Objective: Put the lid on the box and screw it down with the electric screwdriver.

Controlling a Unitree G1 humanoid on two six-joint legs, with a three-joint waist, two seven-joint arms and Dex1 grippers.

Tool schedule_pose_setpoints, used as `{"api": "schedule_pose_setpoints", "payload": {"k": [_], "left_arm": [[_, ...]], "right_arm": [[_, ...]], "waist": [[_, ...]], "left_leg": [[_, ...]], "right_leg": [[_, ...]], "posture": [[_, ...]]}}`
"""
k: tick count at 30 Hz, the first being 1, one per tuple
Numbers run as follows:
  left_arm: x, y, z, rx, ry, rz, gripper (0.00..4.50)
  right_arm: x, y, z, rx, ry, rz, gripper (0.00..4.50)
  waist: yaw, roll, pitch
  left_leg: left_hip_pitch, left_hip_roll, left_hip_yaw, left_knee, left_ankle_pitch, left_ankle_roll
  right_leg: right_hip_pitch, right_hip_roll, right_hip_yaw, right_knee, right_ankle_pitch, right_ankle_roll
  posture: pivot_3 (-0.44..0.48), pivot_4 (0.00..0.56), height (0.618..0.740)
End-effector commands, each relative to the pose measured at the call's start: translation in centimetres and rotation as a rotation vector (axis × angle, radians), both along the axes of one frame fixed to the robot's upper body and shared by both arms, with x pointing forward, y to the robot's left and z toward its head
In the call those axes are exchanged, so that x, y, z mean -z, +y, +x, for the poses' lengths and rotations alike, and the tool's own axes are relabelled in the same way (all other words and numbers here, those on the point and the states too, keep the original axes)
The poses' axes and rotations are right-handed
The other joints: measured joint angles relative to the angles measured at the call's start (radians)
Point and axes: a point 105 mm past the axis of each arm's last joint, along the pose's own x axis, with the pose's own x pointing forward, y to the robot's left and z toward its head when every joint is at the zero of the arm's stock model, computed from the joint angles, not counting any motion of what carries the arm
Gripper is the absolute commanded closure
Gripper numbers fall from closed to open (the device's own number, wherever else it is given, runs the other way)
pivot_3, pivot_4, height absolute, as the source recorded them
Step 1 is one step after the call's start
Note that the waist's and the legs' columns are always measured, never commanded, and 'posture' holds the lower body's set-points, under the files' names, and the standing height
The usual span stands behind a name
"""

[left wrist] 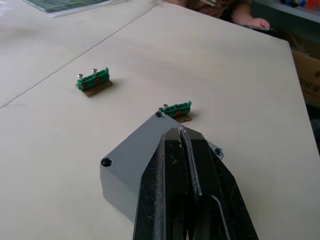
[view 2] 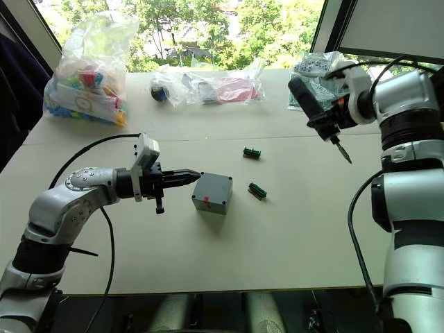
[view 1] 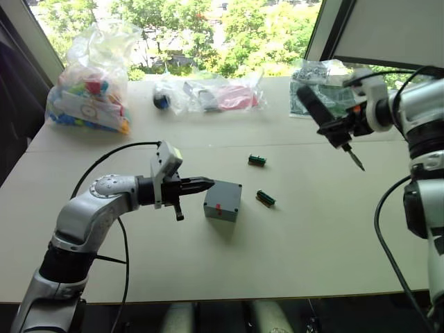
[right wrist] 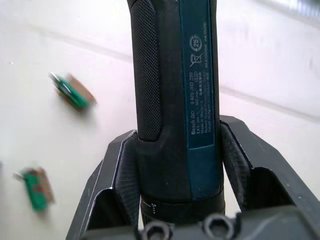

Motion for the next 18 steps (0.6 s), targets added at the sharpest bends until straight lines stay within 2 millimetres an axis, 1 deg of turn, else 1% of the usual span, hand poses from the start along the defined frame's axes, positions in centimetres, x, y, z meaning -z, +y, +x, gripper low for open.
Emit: {"api": "schedule_pose_setpoints", "payload": {"k": [1,2,3,4,6,7,9,10,13,15,18], "left_arm": [[-1.6,0.4,0.4,0.018,-0.021,-0.034,4.5],[-1.7,0.2,0.4,0.032,-0.009,-0.04,4.5],[-1.8,0.2,0.5,0.042,-0.001,-0.043,4.5],[-1.8,0.1,0.5,0.049,0.005,-0.041,4.5],[-1.8,-0.2,0.7,0.062,0.014,-0.03,4.5],[-1.5,-0.5,0.7,0.076,0.021,-0.015,4.5],[-0.5,-1.1,0.6,0.107,0.049,0.024,4.5],[0.3,-1.4,0.5,0.12,0.051,0.058,4.5],[1.8,-1.6,0.8,0.131,0.024,0.143,4.5],[2.2,-1.6,1.1,0.128,0.028,0.15,4.5],[4.0,-1.5,1.6,0.122,0.021,0.238,4.5]], "right_arm": [[-6.8,1.7,-1.8,-0.073,-0.495,0.296,2.56],[-7.2,1.8,-2.5,-0.047,-0.608,0.347,2.56],[-7.2,1.7,-3.2,-0.019,-0.676,0.378,2.56],[-6.8,1.9,-3.6,-0.001,-0.703,0.389,2.56],[-5.3,4.1,-4.9,-0.046,-0.688,0.504,2.56],[-4.6,5.4,-5.8,-0.093,-0.656,0.627,2.56],[-3.1,8.3,-7.8,-0.19,-0.61,0.827,2.56],[-2.3,9.5,-8.6,-0.214,-0.607,0.894,2.56],[-1.3,11.6,-10.3,-0.243,-0.609,0.983,2.56],[-0.9,12.7,-10.8,-0.241,-0.605,0.98,2.56],[0.2,14.6,-11.4,-0.26,-0.605,0.93,2.56]], "waist": [[0.0,0.0,0.0],[0.001,0.0,0.0],[0.001,0.0,0.0],[0.002,0.0,0.0],[0.005,0.0,0.0],[0.003,0.0,0.0],[-0.001,0.0,0.0],[-0.004,0.0,0.0],[-0.01,0.0,0.0],[-0.011,0.001,0.0],[-0.011,0.001,0.0]], "left_leg": [[0.0,0.0,0.0,0.0,0.0,0.0],[0.0,0.0,0.0,0.001,0.0,0.0],[-0.001,0.0,0.0,0.003,0.0,0.0],[-0.001,-0.001,0.0,0.003,0.0,0.0],[-0.002,-0.002,0.0,0.005,0.001,-0.002],[-0.002,-0.002,0.0,0.005,0.002,-0.003],[-0.002,-0.002,0.0,0.005,0.002,-0.004],[-0.001,-0.002,0.0,0.005,0.002,-0.004],[0.003,-0.001,0.0,0.002,0.002,-0.004],[0.003,0.0,0.0,0.002,0.002,-0.004],[0.003,0.0,0.0,0.002,0.003,-0.004]], "right_leg": [[0.0,0.0,0.0,0.0,0.0,0.0],[0.001,0.0,0.0,0.0,0.0,0.0],[0.001,-0.001,0.0,0.001,0.0,0.0],[0.001,-0.001,0.0,0.001,0.0,0.0],[0.0,-0.003,0.0,0.004,0.0,0.001],[0.0,-0.004,0.0,0.005,0.0,0.001],[0.0,-0.004,0.001,0.007,0.0,0.001],[0.0,-0.003,0.001,0.008,0.0,0.001],[0.0,-0.001,0.002,0.01,0.0,0.001],[0.0,0.0,0.002,0.01,0.0,0.0],[0.0,0.0,0.002,0.01,0.0,0.0]], "posture": [[0.0,0.15,0.74],[0.0,0.15,0.74],[0.0,0.15,0.74],[0.0,0.15,0.74],[0.0,0.15,0.74],[0.0,0.15,0.74],[0.0,0.15,0.74],[0.0,0.15,0.74],[0.0,0.15,0.74],[0.0,0.15,0.74],[0.0,0.15,0.74]]}}
